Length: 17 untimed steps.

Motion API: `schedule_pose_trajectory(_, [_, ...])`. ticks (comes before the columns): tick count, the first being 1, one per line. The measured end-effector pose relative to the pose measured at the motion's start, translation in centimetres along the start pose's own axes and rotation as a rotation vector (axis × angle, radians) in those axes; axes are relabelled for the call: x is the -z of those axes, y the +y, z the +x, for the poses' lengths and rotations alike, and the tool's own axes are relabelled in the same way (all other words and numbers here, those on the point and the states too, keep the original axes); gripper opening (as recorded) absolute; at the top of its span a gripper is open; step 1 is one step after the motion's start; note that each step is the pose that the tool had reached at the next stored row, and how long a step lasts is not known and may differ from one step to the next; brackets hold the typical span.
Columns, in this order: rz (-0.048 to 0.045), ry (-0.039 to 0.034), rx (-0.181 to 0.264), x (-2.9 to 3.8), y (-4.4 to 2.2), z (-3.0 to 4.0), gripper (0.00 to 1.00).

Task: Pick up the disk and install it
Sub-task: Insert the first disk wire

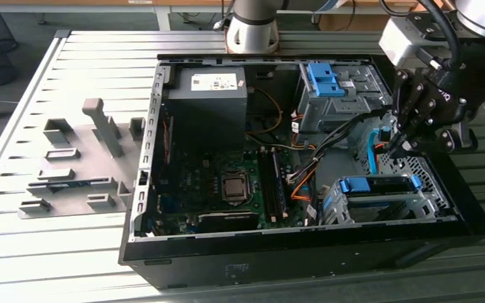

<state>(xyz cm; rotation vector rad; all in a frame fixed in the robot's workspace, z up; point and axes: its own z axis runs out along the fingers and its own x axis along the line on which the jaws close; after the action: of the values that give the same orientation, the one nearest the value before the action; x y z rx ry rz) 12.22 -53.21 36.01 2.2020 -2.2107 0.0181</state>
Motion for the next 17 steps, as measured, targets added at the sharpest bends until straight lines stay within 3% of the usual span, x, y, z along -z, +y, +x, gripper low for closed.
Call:
schedule_pose_trajectory(1, [0.0000, -0.0001, 0.001, 0.00, -0.05, -0.09, 0.18])
schedule_pose_trajectory(7, [0.0007, 0.0003, 0.030, -0.08, -0.15, -0.27, 0.19])
schedule_pose_trajectory(8, [0.0007, 0.0004, 0.032, -0.10, -0.19, -0.33, 0.25])
schedule_pose_trajectory(17, [0.0015, 0.0019, 0.064, -0.76, -0.37, -0.51, 0.25])
